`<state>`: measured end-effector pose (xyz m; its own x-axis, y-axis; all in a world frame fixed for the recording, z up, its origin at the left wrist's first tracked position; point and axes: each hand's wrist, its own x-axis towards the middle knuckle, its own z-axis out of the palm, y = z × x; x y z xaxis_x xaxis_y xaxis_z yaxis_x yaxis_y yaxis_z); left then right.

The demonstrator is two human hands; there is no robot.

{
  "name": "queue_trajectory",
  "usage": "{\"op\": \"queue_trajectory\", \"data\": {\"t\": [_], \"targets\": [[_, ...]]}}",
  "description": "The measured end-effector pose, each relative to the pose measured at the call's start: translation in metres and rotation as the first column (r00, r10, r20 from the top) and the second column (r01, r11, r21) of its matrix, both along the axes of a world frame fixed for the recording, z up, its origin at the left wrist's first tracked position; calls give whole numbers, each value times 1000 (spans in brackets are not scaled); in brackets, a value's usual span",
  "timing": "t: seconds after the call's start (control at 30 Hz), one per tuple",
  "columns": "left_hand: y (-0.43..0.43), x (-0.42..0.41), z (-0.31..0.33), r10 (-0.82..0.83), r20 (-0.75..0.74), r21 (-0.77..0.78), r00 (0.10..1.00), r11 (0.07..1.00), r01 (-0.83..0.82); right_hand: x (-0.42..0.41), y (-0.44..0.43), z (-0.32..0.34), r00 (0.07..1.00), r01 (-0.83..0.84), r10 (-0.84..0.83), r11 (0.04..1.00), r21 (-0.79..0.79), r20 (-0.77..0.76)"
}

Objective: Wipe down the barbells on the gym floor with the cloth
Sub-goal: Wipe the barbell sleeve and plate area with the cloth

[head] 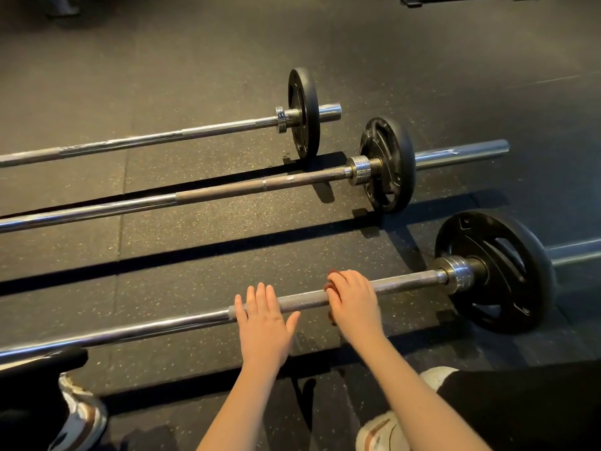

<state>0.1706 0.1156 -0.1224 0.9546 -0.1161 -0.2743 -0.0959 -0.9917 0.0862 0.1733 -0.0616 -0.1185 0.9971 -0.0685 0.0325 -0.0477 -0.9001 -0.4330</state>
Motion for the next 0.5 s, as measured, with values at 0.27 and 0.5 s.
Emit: {"op": "queue_trajectory", "data": {"t": [0.27, 0.5], "targets": [[-8, 2, 20, 18, -35, 68, 999, 998, -16, -8, -32, -5, 948, 315, -317, 947, -65, -25], [-37, 2, 20, -118, -59, 9, 991, 993, 119, 4, -54, 15, 994, 5, -15, 996, -90, -109]]}}
